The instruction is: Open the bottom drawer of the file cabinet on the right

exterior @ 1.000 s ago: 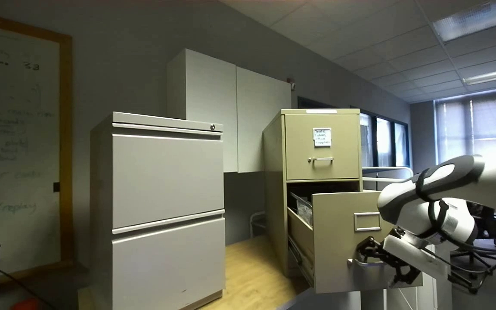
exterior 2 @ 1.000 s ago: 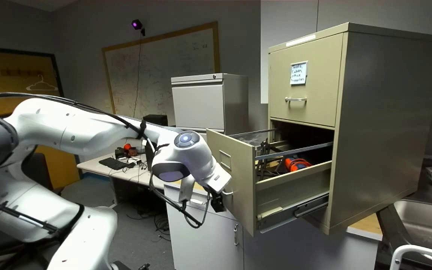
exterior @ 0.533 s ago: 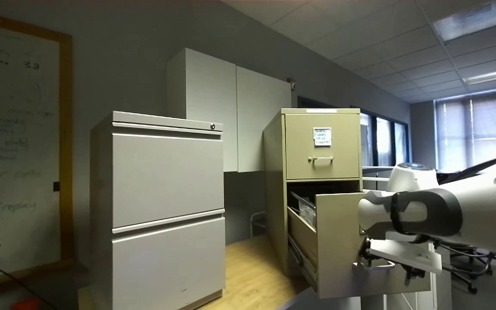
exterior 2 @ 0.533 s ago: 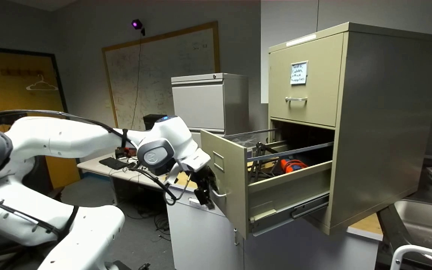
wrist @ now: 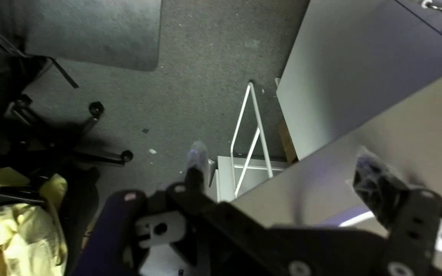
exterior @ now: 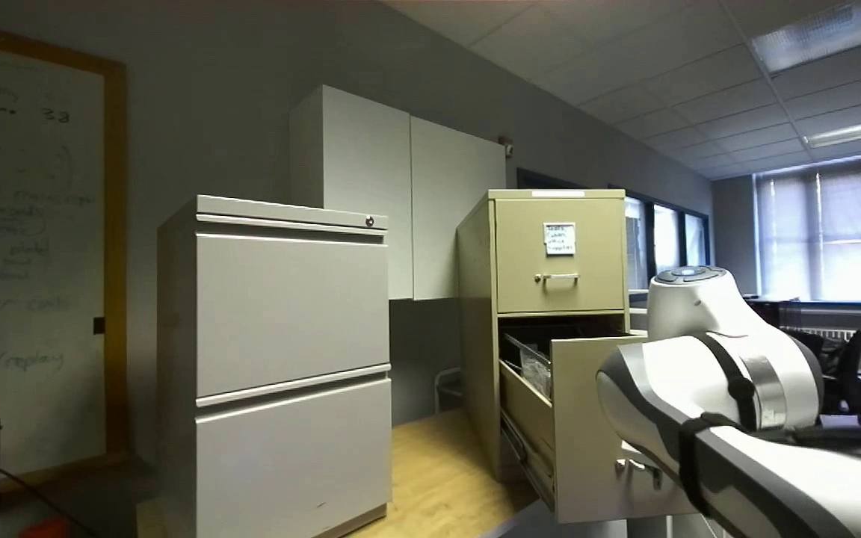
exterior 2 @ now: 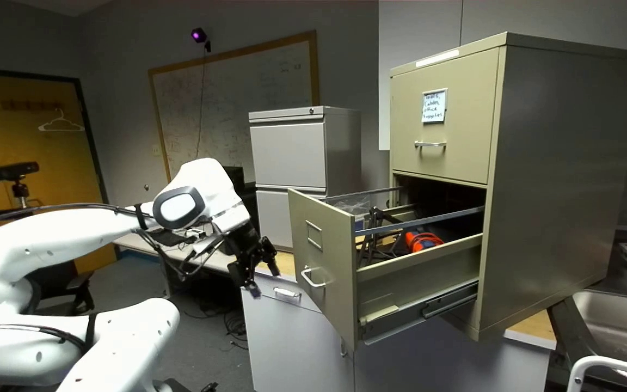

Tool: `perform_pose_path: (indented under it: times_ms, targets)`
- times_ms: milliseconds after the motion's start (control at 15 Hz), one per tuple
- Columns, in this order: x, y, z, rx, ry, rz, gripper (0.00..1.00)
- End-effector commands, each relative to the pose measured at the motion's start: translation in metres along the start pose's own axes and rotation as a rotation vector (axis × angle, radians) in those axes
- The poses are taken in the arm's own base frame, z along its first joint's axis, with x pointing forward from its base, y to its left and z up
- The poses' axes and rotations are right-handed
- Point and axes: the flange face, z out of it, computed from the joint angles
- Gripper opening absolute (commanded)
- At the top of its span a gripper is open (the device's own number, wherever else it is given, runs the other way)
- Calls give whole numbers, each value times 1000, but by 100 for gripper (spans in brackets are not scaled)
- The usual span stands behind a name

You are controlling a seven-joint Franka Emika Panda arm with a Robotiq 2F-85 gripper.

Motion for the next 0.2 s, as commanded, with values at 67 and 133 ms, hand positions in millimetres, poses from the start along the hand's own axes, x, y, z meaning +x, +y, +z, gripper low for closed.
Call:
perform_pose_path:
  times_ms: [67, 133]
  targets:
    - [-47, 16, -25, -29, -14, -84, 100]
    - [-55, 19, -26, -23, -27, -118, 100]
